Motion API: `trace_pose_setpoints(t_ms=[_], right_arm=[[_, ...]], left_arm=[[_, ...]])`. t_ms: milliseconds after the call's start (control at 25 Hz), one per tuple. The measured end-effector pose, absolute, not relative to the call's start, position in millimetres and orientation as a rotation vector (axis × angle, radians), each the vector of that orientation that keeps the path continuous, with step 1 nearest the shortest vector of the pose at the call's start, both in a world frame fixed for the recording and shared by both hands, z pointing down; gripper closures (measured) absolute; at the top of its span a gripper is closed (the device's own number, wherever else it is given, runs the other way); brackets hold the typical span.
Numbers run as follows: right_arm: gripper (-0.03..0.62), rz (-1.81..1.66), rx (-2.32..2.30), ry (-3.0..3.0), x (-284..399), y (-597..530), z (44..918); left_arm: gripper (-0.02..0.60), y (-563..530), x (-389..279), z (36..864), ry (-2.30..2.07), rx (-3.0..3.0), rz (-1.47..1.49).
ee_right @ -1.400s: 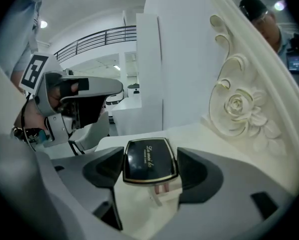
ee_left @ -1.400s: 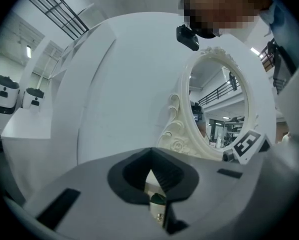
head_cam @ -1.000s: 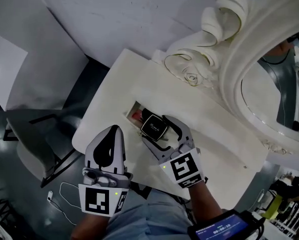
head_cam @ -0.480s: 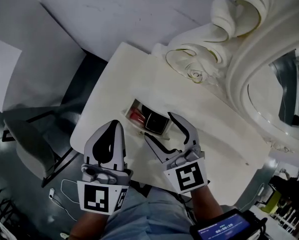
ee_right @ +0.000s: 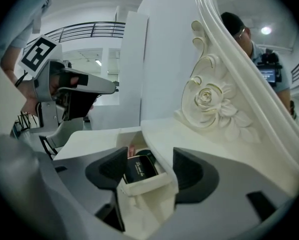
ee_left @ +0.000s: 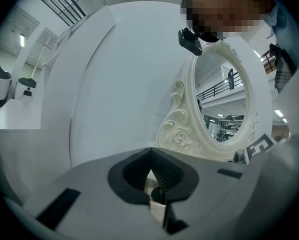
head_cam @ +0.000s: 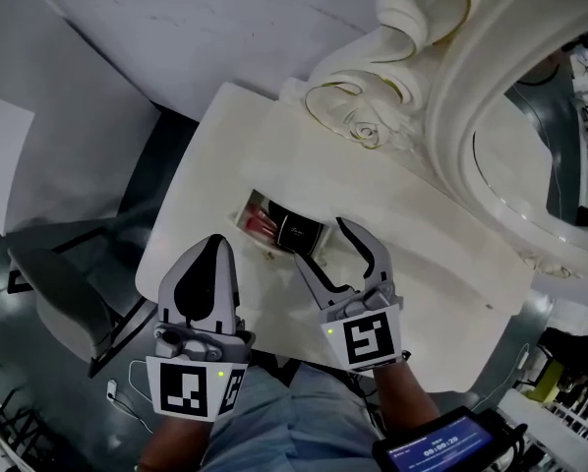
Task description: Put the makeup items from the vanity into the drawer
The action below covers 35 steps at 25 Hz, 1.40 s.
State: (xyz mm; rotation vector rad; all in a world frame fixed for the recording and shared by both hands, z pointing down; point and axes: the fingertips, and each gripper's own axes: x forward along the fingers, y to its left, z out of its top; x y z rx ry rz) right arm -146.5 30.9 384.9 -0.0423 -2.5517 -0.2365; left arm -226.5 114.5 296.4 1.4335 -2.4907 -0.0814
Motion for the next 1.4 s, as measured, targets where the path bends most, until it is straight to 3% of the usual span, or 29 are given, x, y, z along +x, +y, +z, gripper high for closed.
trace_pose_setpoints(t_ms=[560, 720, 840, 920, 1400], right_arm=[[0.335, -0.131, 0.056, -2.633, -95.4, 33.1, 355.4], [0.399, -0.104, 0.155, -2.744, -71.9, 18.4, 314.8], [0.531, 0.079, 0.388, -3.013, -62.6, 1.4, 259.4], [0.574, 0.095, 0.472, -3.073, -49.7, -4.5, 237.3], [0.592, -0.081, 0.641, -3.157, 25.0, -11.9, 171.9]], left_arm=[[0.581, 79.7, -182.8, 279.5, -2.420, 1.632, -0.028], [0.581, 64.6, -148.6, 255.3, -2.424, 1.732, -0.018], [0.581, 53.1, -125.8, 235.9, -2.448, 1.801, 0.003], [0.581, 44.8, -111.4, 221.5, -2.473, 1.850, 0.018], [0.581, 33.0, -29.6, 159.4, -2.571, 2.036, 0.027]])
